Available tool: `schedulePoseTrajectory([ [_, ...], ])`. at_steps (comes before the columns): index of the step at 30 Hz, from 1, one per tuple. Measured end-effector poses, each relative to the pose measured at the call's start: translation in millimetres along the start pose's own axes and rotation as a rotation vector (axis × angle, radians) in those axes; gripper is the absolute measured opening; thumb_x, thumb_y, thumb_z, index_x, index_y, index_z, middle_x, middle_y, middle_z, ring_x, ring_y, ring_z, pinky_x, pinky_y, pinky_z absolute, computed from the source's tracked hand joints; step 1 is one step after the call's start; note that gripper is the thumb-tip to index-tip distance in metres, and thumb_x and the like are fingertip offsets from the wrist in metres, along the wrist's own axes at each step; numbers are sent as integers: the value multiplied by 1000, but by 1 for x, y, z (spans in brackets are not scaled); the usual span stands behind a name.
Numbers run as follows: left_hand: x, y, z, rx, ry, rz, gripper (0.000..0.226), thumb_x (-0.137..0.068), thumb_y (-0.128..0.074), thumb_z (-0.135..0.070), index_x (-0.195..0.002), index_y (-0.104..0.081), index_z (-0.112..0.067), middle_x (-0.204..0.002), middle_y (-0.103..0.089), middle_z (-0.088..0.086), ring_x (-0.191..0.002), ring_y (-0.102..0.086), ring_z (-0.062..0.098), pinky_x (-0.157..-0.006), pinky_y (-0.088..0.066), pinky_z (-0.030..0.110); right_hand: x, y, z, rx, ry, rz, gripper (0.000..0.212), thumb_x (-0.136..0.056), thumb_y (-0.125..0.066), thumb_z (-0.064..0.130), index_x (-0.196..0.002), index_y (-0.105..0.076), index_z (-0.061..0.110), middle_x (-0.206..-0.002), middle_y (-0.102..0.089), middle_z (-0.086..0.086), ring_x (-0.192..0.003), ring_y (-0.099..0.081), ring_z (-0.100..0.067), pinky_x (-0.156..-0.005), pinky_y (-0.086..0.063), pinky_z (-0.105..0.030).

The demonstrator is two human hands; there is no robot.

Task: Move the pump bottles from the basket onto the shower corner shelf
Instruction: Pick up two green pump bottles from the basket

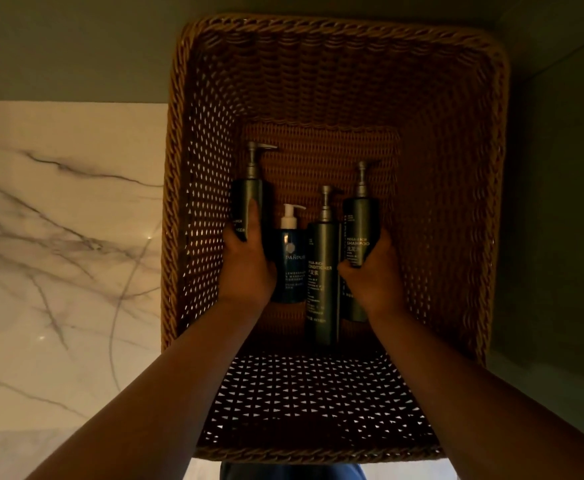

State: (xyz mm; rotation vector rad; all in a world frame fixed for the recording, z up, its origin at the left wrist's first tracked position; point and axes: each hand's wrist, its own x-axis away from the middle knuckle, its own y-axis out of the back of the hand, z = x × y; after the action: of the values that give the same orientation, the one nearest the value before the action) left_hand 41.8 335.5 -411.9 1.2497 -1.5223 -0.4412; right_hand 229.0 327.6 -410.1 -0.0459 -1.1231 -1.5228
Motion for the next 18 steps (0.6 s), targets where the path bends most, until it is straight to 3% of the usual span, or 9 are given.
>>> schedulePoseTrajectory([
  [3,1,2,-1,52,35,24,98,-86,-63,-26,-147,14,-26,-132,-30,26,-101,-49,33,-90,-43,37,-1,2,2,-76,-59,-10,68,-73,-73,10,-133,-39,9,-121,-54,-12,-107,-57,-25,-91,-50,-40],
  [10,22,-10,0,-30,111,79,101,-86,-62,-30,-145,18,-14,-136,-25,31,-110,-45,35,-101,-37,40,7,-2,-6,-99,-110,5,67,-74,-73,12,-132,-39,8,-124,-52,-13,-109,-56,-26,-91,-51,-44],
  [14,24,-11,2,-42,127,126,103,-86,-61,-29,-144,23,-16,-137,-27,31,-108,-49,36,-95,-43,44,7,-3,-8,-118,-125,22,67,-75,-73,9,-132,-37,7,-124,-52,-14,-106,-57,-25,-80,-48,-31],
  [18,23,-11,3,-112,96,98,94,-91,-54,-25,-143,24,-10,-138,-26,31,-99,-51,31,-86,-46,37,4,-1,-9,-68,-116,49,68,-77,-72,10,-134,-34,6,-127,-50,-14,-109,-55,-25,-78,-44,-27],
])
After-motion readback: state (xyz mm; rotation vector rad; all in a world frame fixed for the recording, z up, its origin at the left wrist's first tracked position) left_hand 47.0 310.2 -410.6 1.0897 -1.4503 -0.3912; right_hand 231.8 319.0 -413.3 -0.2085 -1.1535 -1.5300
